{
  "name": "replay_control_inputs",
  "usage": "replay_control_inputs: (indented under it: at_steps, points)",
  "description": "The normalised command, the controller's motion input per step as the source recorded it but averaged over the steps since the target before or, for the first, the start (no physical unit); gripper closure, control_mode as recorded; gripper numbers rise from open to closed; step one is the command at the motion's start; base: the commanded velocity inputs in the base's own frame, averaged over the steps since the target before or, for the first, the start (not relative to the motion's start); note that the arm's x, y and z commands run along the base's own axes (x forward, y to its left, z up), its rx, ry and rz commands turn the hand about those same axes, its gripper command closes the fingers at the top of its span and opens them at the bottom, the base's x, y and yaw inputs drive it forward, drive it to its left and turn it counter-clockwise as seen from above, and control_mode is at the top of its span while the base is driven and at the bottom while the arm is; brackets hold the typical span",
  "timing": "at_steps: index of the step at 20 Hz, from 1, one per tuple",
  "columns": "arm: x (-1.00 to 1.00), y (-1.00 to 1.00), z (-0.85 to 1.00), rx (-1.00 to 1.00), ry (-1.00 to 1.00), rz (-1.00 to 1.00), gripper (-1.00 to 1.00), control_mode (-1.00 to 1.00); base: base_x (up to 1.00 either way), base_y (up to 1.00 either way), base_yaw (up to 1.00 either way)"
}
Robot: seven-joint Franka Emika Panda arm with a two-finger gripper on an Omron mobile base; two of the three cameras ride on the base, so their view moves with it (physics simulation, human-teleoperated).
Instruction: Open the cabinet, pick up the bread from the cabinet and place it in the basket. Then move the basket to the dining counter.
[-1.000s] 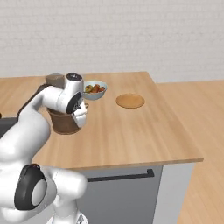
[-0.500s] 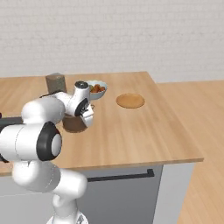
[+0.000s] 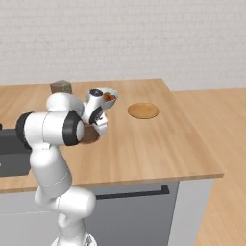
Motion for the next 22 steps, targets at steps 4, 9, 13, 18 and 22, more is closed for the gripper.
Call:
replay_control_inputs:
  at_steps: [4, 9, 13, 18, 22]
  points:
    - [0.39, 0.00, -0.56, 0.00, 0.01, 0.09, 1.00, -1.00, 0.00, 0.00, 0.00]
    - [-0.01, -0.05, -0.53, -0.01, 0.00, 0.10, -1.00, -1.00, 0.00, 0.00, 0.00]
    - [-0.11, 0.00, 0.16, 0.00, 0.03, 0.07, -1.00, -1.00, 0.00, 0.00, 0.00]
    - [-0.24, 0.00, 0.69, 0.00, 0.02, 0.12, -1.00, -1.00, 0.00, 0.00, 0.00]
    - [-0.74, 0.00, 0.88, -0.01, 0.01, 0.20, -1.00, -1.00, 0.00, 0.00, 0.00]
